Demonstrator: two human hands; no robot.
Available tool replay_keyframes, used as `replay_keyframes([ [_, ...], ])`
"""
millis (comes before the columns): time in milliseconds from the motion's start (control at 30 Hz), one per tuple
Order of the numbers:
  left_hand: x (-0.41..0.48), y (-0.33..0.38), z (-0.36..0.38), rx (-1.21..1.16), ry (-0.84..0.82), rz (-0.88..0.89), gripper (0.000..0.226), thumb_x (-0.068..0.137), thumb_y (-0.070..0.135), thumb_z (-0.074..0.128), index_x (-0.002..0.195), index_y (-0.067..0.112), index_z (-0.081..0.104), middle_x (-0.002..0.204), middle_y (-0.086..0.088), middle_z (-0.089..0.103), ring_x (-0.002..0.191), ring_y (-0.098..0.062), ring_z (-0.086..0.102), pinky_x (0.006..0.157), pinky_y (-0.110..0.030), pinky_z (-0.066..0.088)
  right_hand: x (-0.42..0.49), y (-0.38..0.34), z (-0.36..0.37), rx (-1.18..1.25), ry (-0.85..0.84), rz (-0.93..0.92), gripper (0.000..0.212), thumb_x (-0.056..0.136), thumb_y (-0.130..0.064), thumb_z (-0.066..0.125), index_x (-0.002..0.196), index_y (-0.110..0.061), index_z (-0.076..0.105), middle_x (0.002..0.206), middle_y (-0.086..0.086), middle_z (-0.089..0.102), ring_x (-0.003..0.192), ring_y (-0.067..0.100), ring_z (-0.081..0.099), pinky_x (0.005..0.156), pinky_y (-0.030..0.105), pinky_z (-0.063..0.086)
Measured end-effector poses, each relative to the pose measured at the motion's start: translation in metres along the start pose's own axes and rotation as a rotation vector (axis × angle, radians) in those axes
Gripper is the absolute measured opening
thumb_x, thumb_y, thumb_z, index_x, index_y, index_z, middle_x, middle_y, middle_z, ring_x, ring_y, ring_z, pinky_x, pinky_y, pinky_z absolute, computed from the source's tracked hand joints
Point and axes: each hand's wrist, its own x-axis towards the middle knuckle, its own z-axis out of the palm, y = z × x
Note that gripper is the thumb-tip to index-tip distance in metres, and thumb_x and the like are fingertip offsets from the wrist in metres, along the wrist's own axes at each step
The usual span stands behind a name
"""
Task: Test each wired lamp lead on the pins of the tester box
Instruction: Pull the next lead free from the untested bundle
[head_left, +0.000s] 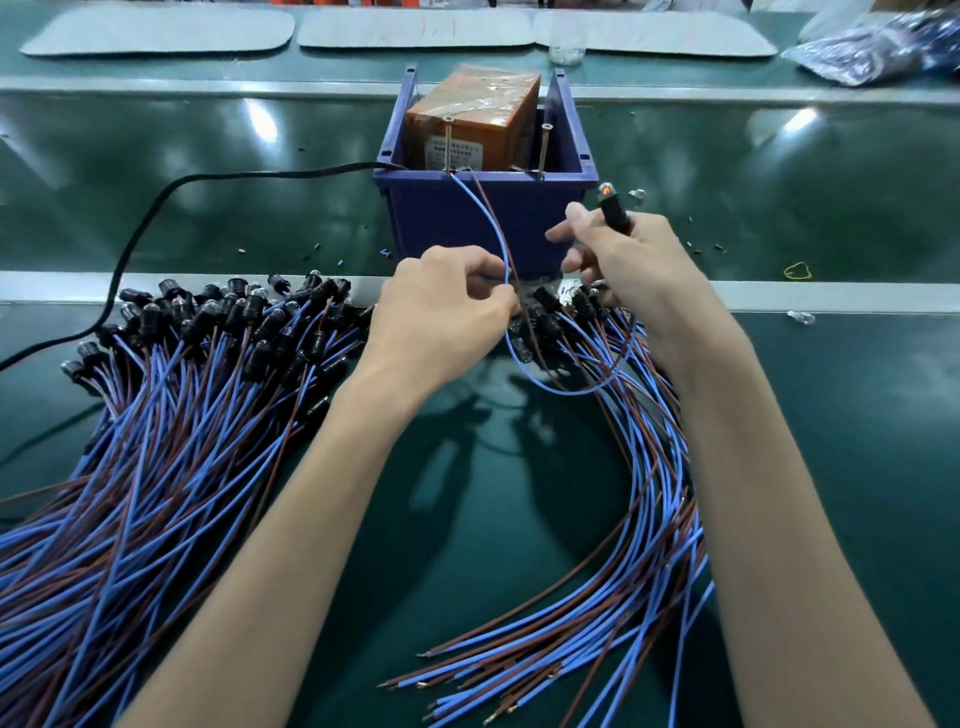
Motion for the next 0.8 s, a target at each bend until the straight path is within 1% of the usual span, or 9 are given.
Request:
replay_keyframes([
  [133, 0.001, -0.002, 0.002, 0.029, -0.006, 0.014, 0.035, 0.073, 0.035, 0.056, 0.106, 0.027, 0.067, 0.091, 0.007, 0.074, 0.089, -0.023, 0.070, 0.087, -0.038, 0.054, -0.002, -0.002, 0.000, -0.015, -0.056, -0.031, 0.030, 0.099, -0.035, 0.049, 0.079, -0.021, 0.067, 0.057, -0.008, 0.052, 0.043, -0.002, 0.042, 0.044, 0.007, 0.031],
  [200, 0.001, -0.004, 0.002, 0.115, 0.021, 0.038, 0.039, 0.080, 0.030, 0.062, 0.119, 0.026, 0.059, 0.094, 0.008, 0.073, 0.092, -0.025, 0.068, 0.089, -0.039, 0.051, -0.003, -0.003, 0.000, -0.013, -0.060, -0.041, 0.031, 0.099, -0.034, 0.049, 0.077, -0.021, 0.067, 0.054, -0.007, 0.049, 0.041, 0.000, 0.038, 0.044, 0.009, 0.030],
  [300, 0.001, -0.007, 0.002, 0.299, 0.054, 0.069, 0.082, 0.080, 0.033, 0.066, 0.148, 0.021, 0.022, 0.113, 0.002, 0.067, 0.101, -0.030, 0.062, 0.091, -0.043, 0.048, -0.005, -0.006, 0.000, 0.046, -0.066, -0.058, 0.031, 0.100, -0.031, 0.049, 0.079, -0.017, 0.066, 0.053, -0.004, 0.044, 0.038, 0.001, 0.034, 0.041, 0.009, 0.028],
  [367, 0.001, -0.010, 0.005, 0.401, 0.047, 0.096, 0.096, 0.079, 0.036, 0.069, 0.152, 0.021, 0.008, 0.132, -0.005, 0.051, 0.114, -0.030, 0.054, 0.094, -0.043, 0.045, -0.007, -0.007, 0.000, 0.099, -0.068, -0.080, 0.031, 0.101, -0.030, 0.048, 0.081, -0.014, 0.066, 0.053, -0.002, 0.040, 0.038, 0.002, 0.030, 0.040, 0.011, 0.025],
  [467, 0.000, -0.011, 0.010, 0.570, 0.058, 0.163, 0.090, 0.078, 0.039, 0.071, 0.151, 0.023, 0.020, 0.151, -0.012, 0.018, 0.135, -0.029, 0.025, 0.103, -0.041, 0.037, -0.009, -0.010, -0.002, 0.168, -0.056, -0.109, 0.032, 0.101, -0.030, 0.047, 0.082, -0.013, 0.066, 0.053, -0.002, 0.037, 0.042, 0.005, 0.027, 0.042, 0.017, 0.020],
  [533, -0.001, -0.010, 0.010, 0.591, 0.031, 0.248, 0.080, 0.079, 0.040, 0.069, 0.148, 0.024, 0.031, 0.155, -0.012, 0.009, 0.139, -0.028, 0.012, 0.109, -0.044, 0.030, -0.010, -0.012, -0.002, 0.233, -0.032, -0.117, 0.034, 0.101, -0.031, 0.046, 0.081, -0.012, 0.064, 0.052, -0.002, 0.035, 0.042, 0.006, 0.025, 0.042, 0.018, 0.018],
  [600, -0.001, -0.009, 0.009, 0.594, -0.094, 0.365, 0.066, 0.082, 0.040, 0.065, 0.143, 0.028, 0.042, 0.155, -0.005, 0.022, 0.139, -0.024, 0.015, 0.111, -0.048, 0.028, -0.010, -0.013, -0.002, 0.319, -0.005, -0.124, 0.035, 0.102, -0.031, 0.045, 0.079, -0.011, 0.062, 0.052, -0.001, 0.031, 0.042, 0.006, 0.023, 0.041, 0.018, 0.017],
  [700, -0.003, -0.007, 0.009, 0.580, -0.338, 0.432, 0.044, 0.089, 0.040, 0.057, 0.133, 0.035, 0.053, 0.137, 0.012, 0.052, 0.130, -0.015, 0.038, 0.108, -0.044, 0.027, -0.011, -0.014, -0.003, 0.439, 0.051, -0.136, 0.037, 0.102, -0.033, 0.044, 0.077, -0.010, 0.059, 0.052, -0.001, 0.028, 0.040, 0.006, 0.022, 0.039, 0.019, 0.017],
  [800, -0.006, -0.005, 0.012, 0.563, -0.415, 0.440, 0.035, 0.092, 0.036, 0.055, 0.126, 0.035, 0.059, 0.120, 0.013, 0.065, 0.117, -0.015, 0.053, 0.104, -0.036, 0.029, -0.010, -0.015, -0.005, 0.521, 0.102, -0.146, 0.042, 0.102, -0.039, 0.041, 0.076, -0.010, 0.057, 0.049, -0.003, 0.032, 0.038, 0.006, 0.024, 0.040, 0.020, 0.019],
])
